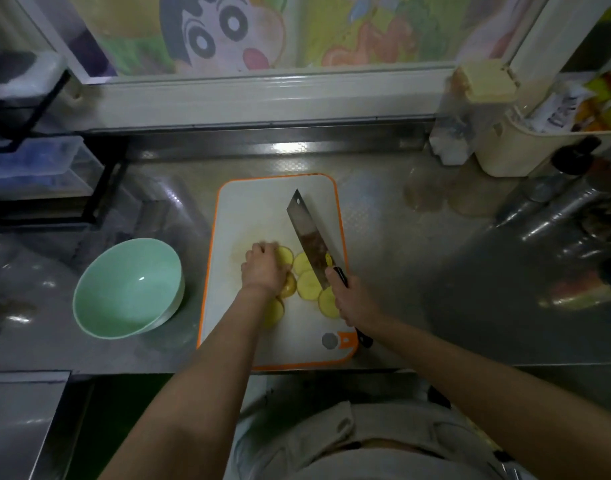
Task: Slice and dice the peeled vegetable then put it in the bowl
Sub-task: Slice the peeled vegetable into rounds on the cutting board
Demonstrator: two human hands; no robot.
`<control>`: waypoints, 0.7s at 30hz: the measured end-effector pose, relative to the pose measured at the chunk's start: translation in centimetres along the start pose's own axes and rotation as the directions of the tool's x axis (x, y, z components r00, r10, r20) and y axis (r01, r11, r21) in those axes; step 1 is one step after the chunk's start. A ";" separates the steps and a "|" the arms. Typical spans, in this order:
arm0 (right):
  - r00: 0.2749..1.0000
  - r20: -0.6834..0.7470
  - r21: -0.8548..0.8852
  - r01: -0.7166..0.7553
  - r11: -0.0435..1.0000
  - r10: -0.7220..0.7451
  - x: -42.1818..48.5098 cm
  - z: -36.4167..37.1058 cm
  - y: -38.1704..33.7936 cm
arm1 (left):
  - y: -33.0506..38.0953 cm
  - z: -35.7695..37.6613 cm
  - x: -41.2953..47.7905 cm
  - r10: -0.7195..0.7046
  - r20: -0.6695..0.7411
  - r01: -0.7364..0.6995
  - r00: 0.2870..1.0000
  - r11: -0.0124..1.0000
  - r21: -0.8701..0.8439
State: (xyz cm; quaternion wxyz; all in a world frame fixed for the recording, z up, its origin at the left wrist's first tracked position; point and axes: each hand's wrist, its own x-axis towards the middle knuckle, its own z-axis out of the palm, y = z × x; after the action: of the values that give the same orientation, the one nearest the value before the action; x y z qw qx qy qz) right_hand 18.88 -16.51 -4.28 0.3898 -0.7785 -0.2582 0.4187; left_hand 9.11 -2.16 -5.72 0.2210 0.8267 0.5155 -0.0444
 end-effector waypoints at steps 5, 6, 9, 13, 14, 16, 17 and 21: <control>0.999 -0.014 -0.040 0.033 0.999 -0.034 0.3 0.0 -0.4 | 0.2 0.1 0.8 -0.092 0.034 0.094 0.995 0.992 -0.082; 0.999 -0.015 -0.044 0.048 0.998 -0.048 0.3 0.0 -0.5 | 0.2 0.0 0.9 -0.102 0.030 0.105 0.994 0.988 -0.113; 0.997 -0.013 -0.031 0.069 0.997 -0.070 0.3 0.1 -0.6 | 0.3 -0.1 1.0 -0.052 -0.023 0.047 0.998 0.981 -0.190; 0.996 -0.004 -0.017 0.086 0.996 -0.086 0.0 0.1 -0.7 | 0.3 -1.0 -0.2 -0.011 -0.216 -0.073 0.976 0.923 -0.378; 0.995 -0.006 -0.013 0.096 0.995 -0.096 -0.2 0.1 -0.7 | 0.2 -1.3 -0.7 -0.016 -0.261 -0.096 0.965 0.907 -0.409; 0.995 -0.003 -0.016 0.102 0.995 -0.102 -0.4 0.1 -0.6 | -0.5 -1.4 -2.0 -0.012 -0.325 -0.141 0.945 0.885 -0.443; 0.996 0.002 -0.017 0.093 0.996 -0.093 -0.5 0.2 -0.6 | -1.0 -1.3 -2.7 -0.008 -0.339 -0.154 0.941 0.881 -0.447; 0.997 0.038 0.017 0.064 0.998 -0.064 -0.9 0.7 -0.3 | -3.4 0.7 -5.7 0.000 -0.305 -0.131 0.952 0.904 -0.408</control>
State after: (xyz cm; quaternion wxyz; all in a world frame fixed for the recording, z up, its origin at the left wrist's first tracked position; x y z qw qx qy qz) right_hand 17.80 -16.75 -3.91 0.4042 -0.7584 -0.2872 0.4231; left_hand 3.63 -5.99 -5.71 0.3163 0.7731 0.5117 0.2009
